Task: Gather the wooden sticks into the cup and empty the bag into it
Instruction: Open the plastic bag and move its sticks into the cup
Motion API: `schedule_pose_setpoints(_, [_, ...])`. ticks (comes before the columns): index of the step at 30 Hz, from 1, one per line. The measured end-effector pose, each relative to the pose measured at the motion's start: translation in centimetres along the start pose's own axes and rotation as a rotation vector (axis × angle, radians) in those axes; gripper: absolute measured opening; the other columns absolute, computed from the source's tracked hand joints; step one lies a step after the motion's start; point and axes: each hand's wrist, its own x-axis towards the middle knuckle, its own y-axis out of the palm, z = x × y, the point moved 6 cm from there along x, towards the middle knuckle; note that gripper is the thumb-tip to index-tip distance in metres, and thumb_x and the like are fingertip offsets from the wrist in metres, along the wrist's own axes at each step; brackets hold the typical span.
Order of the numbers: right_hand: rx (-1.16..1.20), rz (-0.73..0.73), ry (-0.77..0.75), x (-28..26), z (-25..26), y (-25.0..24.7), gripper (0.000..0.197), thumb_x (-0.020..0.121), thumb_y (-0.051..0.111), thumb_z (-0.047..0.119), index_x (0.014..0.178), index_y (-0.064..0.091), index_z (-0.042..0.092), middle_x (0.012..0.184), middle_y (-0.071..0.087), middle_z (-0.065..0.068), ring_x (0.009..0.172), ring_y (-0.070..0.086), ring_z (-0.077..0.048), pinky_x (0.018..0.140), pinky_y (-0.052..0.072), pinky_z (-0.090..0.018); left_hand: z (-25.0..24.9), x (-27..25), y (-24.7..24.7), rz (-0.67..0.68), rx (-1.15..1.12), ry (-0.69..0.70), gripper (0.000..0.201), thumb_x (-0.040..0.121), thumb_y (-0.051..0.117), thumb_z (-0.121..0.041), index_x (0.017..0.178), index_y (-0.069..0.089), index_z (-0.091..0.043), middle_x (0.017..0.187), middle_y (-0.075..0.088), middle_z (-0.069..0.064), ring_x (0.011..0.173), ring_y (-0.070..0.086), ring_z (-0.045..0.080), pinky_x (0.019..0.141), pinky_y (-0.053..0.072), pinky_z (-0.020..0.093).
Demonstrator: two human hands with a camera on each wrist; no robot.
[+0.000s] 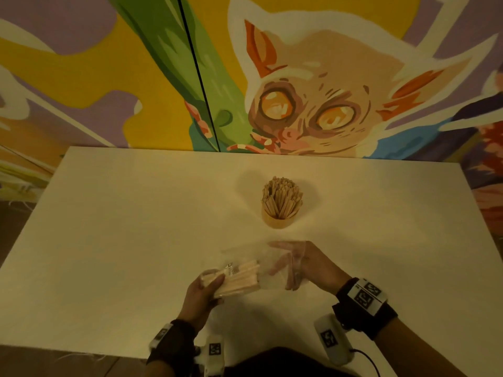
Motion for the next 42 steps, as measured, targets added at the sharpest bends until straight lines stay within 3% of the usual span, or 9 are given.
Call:
schedule_pose_setpoints(4, [-0.049, -0.182, 0.009, 0.2, -0.5, -0.7, 0.044, 0.087, 0.059, -0.012, 0.122, 0.061, 0.013, 0.076, 0.076, -0.008, 0.066, 0.071, -0.04, 0.044, 0.053, -0.027, -1.4, -0.3, 1.7, 0.021, 0.022, 0.096, 0.04, 0.071, 0.083, -0.019, 0.102, 0.061, -0.006, 0.08, 0.067, 0.011, 0.057, 0.061, 0.014, 0.043, 0.045, 0.024])
schedule_pose_setpoints(8, [-0.087, -0.166, -0.039, 0.2, -0.5, 0.5, 0.019, 0.093, 0.058, -0.003, 0.094, 0.067, 0.014, 0.052, 0.065, 0.005, 0.04, 0.059, -0.007, 0.041, 0.047, -0.018, -2.3, -0.7, 3.8, 0.047, 0.152, 0.186, 0.026, 0.079, 0.075, -0.014, 0.1, 0.061, -0.007, 0.079, 0.066, 0.012, 0.057, 0.057, 0.016, 0.043, 0.043, 0.027])
schedule_pose_setpoints(11, [-0.059, -0.215, -0.098, 0.4, -1.2, 0.5, 0.022, 0.089, 0.048, -0.016, 0.079, 0.062, -0.002, 0.048, 0.053, -0.01, 0.034, 0.049, -0.01, 0.036, 0.037, -0.021, -2.6, -1.2, 6.0, 0.114, 0.289, 0.25, 0.02, 0.087, 0.07, -0.017, 0.102, 0.06, -0.007, 0.084, 0.068, 0.014, 0.06, 0.061, 0.022, 0.044, 0.045, 0.029])
schedule_pose_setpoints(15, [0.044, -0.302, -0.177, 0.2, -1.9, -1.0, 0.018, 0.08, 0.038, -0.026, 0.081, 0.055, -0.02, 0.043, 0.049, -0.014, 0.034, 0.041, -0.016, 0.039, 0.033, -0.021, -3.0, -1.5, 6.6, 0.109, 0.28, 0.281, 0.031, 0.087, 0.069, -0.027, 0.103, 0.061, -0.002, 0.086, 0.068, 0.019, 0.066, 0.064, 0.031, 0.041, 0.045, 0.028])
schedule_pose_setpoints(20, [0.128, -0.328, -0.235, -0.5, -1.7, -3.1, 0.014, 0.078, 0.056, -0.023, 0.081, 0.064, -0.012, 0.058, 0.047, -0.045, 0.035, 0.041, -0.02, 0.038, 0.035, -0.022, -4.0, -1.5, 5.3, -0.052, 0.246, 0.36, 0.015, 0.096, 0.058, -0.017, 0.095, 0.067, -0.005, 0.08, 0.066, 0.015, 0.064, 0.059, 0.033, 0.038, 0.04, 0.025])
schedule_pose_setpoints(27, [-0.008, -0.36, -0.161, 0.0, -2.0, -2.2, 0.02, 0.095, 0.049, -0.005, 0.085, 0.063, 0.006, 0.052, 0.056, 0.002, 0.039, 0.048, -0.006, 0.038, 0.037, -0.02, -4.4, -2.4, 7.9, 0.068, 0.343, 0.423, 0.013, 0.096, 0.057, -0.013, 0.087, 0.06, -0.004, 0.073, 0.066, 0.005, 0.055, 0.056, 0.022, 0.039, 0.041, 0.026])
schedule_pose_setpoints(31, [0.068, -0.368, -0.173, -0.2, -1.7, -2.8, 0.019, 0.084, 0.046, -0.023, 0.084, 0.062, -0.013, 0.057, 0.054, -0.016, 0.039, 0.039, -0.013, 0.039, 0.026, -0.019, -4.4, -2.1, 7.3, 0.05, 0.279, 0.399, 0.012, 0.097, 0.055, -0.011, 0.087, 0.059, -0.006, 0.075, 0.064, 0.012, 0.06, 0.055, 0.03, 0.041, 0.041, 0.027])
schedule_pose_setpoints(33, [0.098, -0.399, -0.182, -0.7, -1.1, -4.0, 0.015, 0.083, 0.047, -0.024, 0.087, 0.06, -0.019, 0.058, 0.057, -0.012, 0.038, 0.039, -0.013, 0.037, 0.027, -0.018, -4.6, -1.8, 6.3, 0.002, 0.245, 0.401, 0.013, 0.097, 0.053, -0.01, 0.088, 0.06, -0.005, 0.075, 0.064, 0.012, 0.059, 0.055, 0.029, 0.042, 0.041, 0.028])
schedule_pose_setpoints(42, [0.103, -0.482, -0.146, -2.4, 0.3, -10.7, 0.017, 0.09, 0.064, 0.004, 0.093, 0.066, -0.012, 0.054, 0.052, -0.007, 0.04, 0.036, -0.013, 0.04, 0.026, -0.021, -4.1, -1.1, 1.5, -0.137, 0.175, 0.326, 0.014, 0.098, 0.051, -0.009, 0.09, 0.061, -0.002, 0.079, 0.059, 0.014, 0.058, 0.053, 0.019, 0.043, 0.043, 0.027])
